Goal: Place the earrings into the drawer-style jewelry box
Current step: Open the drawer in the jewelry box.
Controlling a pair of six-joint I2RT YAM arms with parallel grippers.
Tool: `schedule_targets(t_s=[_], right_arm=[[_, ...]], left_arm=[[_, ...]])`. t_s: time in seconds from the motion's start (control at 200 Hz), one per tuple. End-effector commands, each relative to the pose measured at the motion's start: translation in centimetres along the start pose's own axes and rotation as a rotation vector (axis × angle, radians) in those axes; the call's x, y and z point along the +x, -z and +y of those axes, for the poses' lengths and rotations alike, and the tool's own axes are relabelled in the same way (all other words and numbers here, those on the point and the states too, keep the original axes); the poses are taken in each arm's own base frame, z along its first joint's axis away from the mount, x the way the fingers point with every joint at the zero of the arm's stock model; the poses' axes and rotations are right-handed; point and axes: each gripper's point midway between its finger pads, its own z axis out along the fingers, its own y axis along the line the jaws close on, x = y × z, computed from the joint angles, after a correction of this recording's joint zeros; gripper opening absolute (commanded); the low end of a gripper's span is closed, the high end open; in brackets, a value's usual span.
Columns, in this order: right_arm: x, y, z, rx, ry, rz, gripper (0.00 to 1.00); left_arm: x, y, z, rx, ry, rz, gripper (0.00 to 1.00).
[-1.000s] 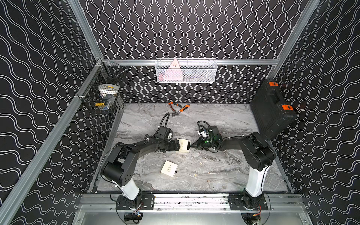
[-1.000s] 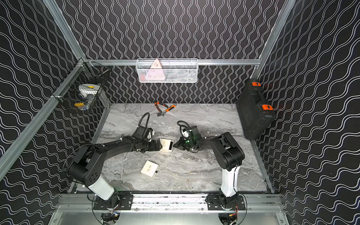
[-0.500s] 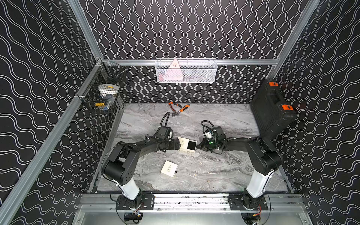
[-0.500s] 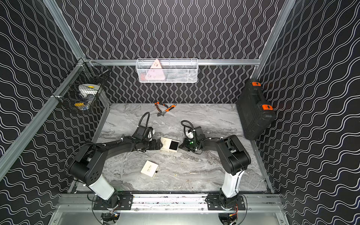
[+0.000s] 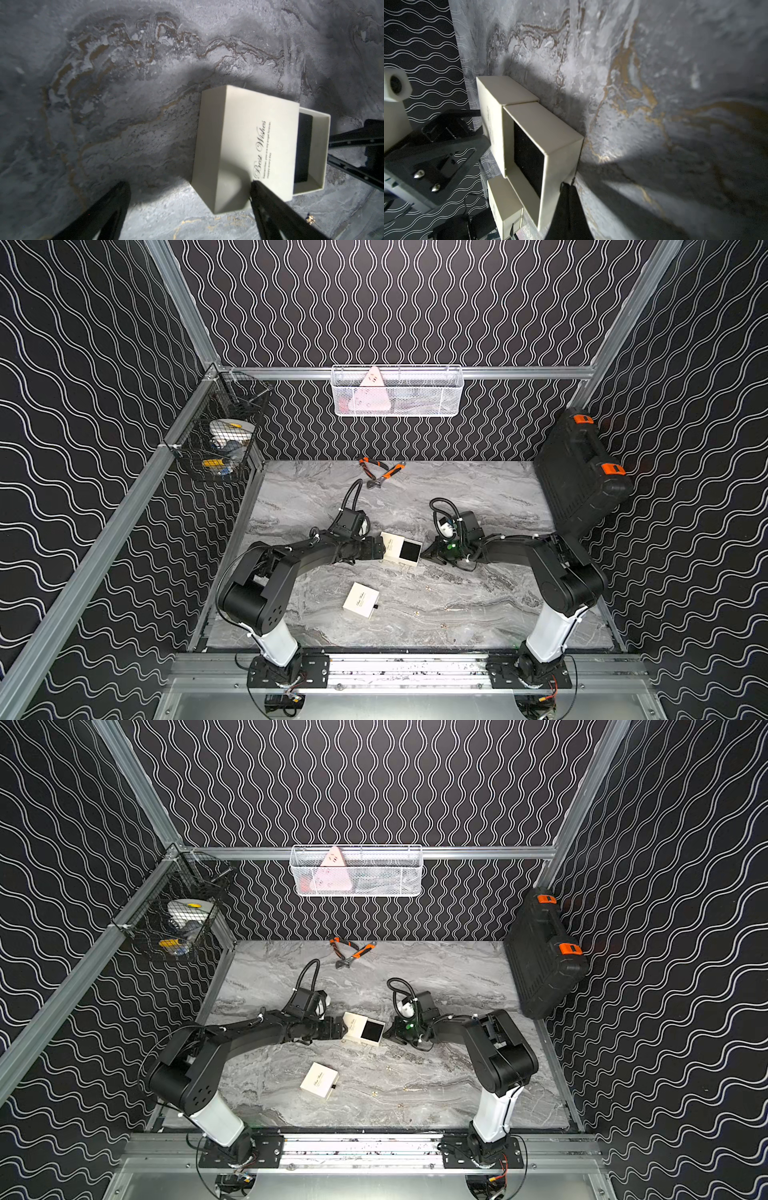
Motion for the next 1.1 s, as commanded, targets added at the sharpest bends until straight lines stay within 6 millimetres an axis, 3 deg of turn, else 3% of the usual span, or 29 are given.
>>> schedule_targets(t_s=[0.0, 0.23, 0.38, 0.465, 0.54, 0.67, 0.886, 1.096], right_arm=[[0.4, 0.1, -0.5, 0.027, -0.009, 0.009, 0.0], [0.5, 0.2, -0.3, 0.017, -0.002, 0.012, 0.0], [0.1, 1.3, -0.2, 0.035, 0.015, -0.002, 0.32], [0.1, 2.4, -0.2, 0.048, 0.026, -0.008, 0.41], [0.6, 3.5, -0.3, 0.076, 0.048, -0.011, 0.45], [2.4, 5.5, -0.6, 0.117, 0.073, -0.005, 0.48], [5.6, 8.1, -0.9, 0.215, 0.138, 0.028, 0.48], [8.1, 8.4, -1.0, 0.352, 0.249, 0.058, 0.45]], left_arm=[[6.9, 0.3, 5.8, -0.266, 0.056, 0.244, 0.95], [6.4, 0.3, 5.2, -0.246, 0.043, 0.233, 0.96], [3.1, 1.6, 3.0, -0.195, 0.03, 0.161, 0.98], [0.4, 3.8, 0.7, -0.155, 0.009, 0.085, 0.98], [-0.6, 5.7, -0.7, -0.137, -0.014, 0.035, 0.99], [1.9, 7.1, -2.9, -0.071, -0.028, 0.042, 0.99], [8.0, 6.6, -7.4, 0.109, -0.09, 0.161, 0.98], [7.7, 4.7, -8.8, 0.146, -0.143, 0.162, 0.98]])
